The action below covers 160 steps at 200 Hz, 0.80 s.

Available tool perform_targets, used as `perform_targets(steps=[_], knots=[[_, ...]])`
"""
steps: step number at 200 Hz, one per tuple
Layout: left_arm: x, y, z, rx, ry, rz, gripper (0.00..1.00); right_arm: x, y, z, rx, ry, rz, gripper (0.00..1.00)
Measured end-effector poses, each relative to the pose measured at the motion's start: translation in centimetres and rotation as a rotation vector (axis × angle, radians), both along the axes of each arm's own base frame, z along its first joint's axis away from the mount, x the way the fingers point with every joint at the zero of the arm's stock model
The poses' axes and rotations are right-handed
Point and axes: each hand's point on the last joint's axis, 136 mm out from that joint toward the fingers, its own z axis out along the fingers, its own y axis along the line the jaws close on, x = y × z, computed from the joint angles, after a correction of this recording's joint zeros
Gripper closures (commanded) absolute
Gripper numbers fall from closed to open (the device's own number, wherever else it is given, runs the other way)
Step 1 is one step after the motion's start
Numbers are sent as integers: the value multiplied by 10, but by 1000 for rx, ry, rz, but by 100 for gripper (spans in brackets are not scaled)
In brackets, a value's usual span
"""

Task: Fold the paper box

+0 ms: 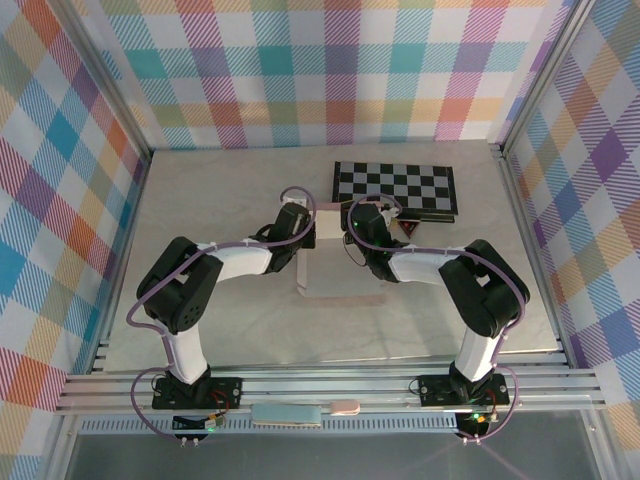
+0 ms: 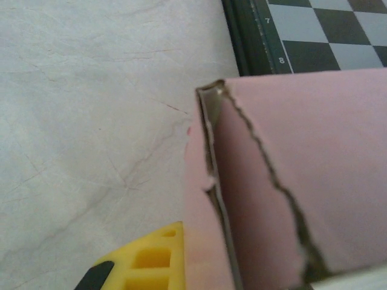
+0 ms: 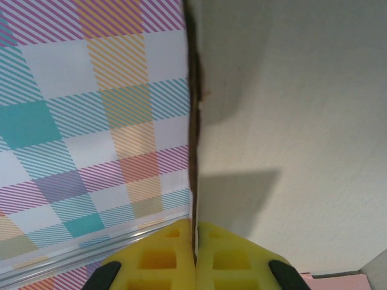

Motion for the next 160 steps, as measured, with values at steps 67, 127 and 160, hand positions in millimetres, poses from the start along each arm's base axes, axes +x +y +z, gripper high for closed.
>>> perform_targets(steps=[67, 127, 160], knots=[[1, 4, -2, 33, 19, 38, 87, -1, 1, 0, -3, 3, 3, 100], [7, 2, -5, 39, 27, 58, 100, -3, 0, 1, -7, 8, 5, 100], [9, 4, -5, 63, 36, 97, 100, -3, 0, 1, -7, 9, 5, 100]])
